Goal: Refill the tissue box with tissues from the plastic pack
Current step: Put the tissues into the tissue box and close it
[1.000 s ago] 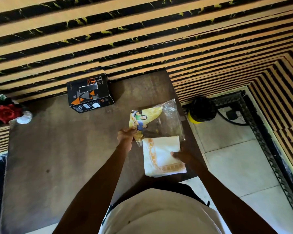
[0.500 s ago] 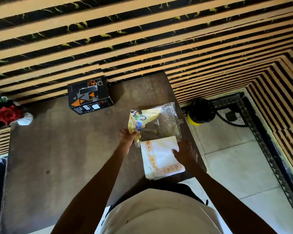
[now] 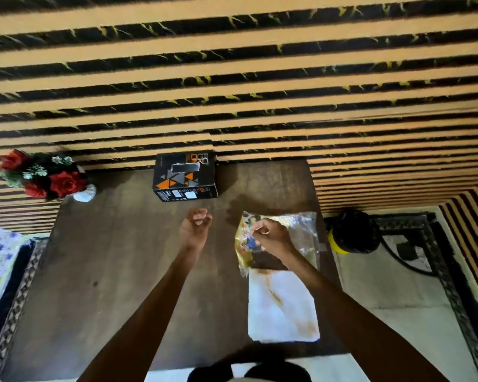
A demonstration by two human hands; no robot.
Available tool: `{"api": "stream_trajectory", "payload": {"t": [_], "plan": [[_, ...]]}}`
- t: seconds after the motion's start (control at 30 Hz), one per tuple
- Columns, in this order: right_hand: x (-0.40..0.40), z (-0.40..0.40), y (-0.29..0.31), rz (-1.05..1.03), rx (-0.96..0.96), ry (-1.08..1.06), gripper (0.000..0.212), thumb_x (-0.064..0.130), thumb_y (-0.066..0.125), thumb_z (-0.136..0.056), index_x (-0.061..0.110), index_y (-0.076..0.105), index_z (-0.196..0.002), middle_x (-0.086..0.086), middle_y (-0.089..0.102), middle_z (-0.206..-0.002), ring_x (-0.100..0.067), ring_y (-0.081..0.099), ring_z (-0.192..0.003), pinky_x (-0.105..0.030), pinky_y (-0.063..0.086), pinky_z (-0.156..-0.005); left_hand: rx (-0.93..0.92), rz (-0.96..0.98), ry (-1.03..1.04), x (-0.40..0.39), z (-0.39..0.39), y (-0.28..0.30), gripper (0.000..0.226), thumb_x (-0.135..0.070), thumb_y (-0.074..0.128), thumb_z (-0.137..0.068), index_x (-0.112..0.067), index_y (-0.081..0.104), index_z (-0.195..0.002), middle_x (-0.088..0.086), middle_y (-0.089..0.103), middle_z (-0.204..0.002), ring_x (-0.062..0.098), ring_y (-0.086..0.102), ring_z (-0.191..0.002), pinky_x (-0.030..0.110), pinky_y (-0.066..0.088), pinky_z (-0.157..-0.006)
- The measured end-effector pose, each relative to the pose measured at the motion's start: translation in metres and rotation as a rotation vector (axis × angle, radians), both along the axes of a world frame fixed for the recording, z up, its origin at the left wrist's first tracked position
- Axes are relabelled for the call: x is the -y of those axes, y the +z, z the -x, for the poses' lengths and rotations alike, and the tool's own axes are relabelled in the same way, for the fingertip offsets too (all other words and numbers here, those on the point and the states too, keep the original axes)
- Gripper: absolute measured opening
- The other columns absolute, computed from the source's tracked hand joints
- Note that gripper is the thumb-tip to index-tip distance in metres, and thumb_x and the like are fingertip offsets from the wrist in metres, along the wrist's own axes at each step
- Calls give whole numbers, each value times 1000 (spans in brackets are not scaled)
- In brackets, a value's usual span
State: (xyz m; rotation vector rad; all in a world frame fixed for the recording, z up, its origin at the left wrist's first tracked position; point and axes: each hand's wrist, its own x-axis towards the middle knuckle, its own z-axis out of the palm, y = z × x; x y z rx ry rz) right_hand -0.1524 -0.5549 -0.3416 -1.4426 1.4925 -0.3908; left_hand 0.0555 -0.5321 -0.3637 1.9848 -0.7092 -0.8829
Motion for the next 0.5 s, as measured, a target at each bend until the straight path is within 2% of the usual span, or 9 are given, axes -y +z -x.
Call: {"api": "stream_trajectory", "payload": {"t": [0.07,0.13,0.17,0.2,0.27,0.33,0.4,0.43,0.5], "plan": [[27,-31,3,9,33,35,8,10,66,-83,12,70,-90,-3,69,-84,-14,63,-75,-25,52,-71,71,8,7,17,-29,12,27,-20,73,-82,-10,60,-103,12,68,-101,28,66,-90,42,55,-81],[54,-61,0,-13,82,26,9,9,66,-85,17,66,-81,-2,64,-72,-11,59,-58,-18,47,-53,98,48,20,32,-60,21,35,-25,74,-80,-7,59,-107,8,62,-97,28,65,-88,41,53,-77],[68,-74,-3,-19,89,1,15,11,68,-85,22,64,-77,1,62,-68,-10,58,-56,-18,47,-51,122,31,42,40,-76,21,36,-24,73,-81,-7,58,-110,7,58,-98,28,63,-89,40,53,-76],[82,-86,-7,-18,95,-31,16,14,70,-84,26,63,-76,3,62,-68,-12,60,-61,-23,51,-57,167,-12,39,49,-91,23,37,-24,72,-82,-9,56,-113,7,56,-100,29,61,-92,41,54,-77],[107,-109,-15,-27,77,-71,8,21,71,-84,21,68,-91,-2,68,-85,-20,65,-82,-39,58,-80,190,-51,33,68,-119,21,48,-33,71,-80,-17,47,-118,9,55,-106,30,60,-96,45,56,-79],[131,-129,-19,-56,18,-68,41,28,69,-87,8,61,-122,-13,68,-117,-25,65,-108,-44,53,-96,178,-108,32,87,-143,13,60,-35,71,-78,-17,39,-126,16,50,-120,33,55,-106,47,54,-83],[145,-141,-19,-151,43,-54,63,36,66,-89,10,44,-142,-13,51,-144,-26,53,-129,-43,49,-103,160,-194,-3,101,-157,9,70,-31,71,-82,-10,33,-137,20,42,-132,33,49,-114,39,51,-84],[148,-146,-18,-219,84,-46,68,37,65,-89,14,37,-147,-12,42,-151,-26,48,-134,-42,47,-104,84,-218,-10,106,-161,6,72,-31,70,-84,-8,31,-139,19,44,-132,28,53,-109,33,52,-79],[150,-152,-20,-325,164,-25,71,34,65,-90,17,30,-150,-9,36,-155,-26,46,-135,-40,48,-102,-91,-209,-24,109,-165,2,63,-25,68,-87,-6,35,-137,10,57,-113,12,56,-82,21,45,-61]]}}
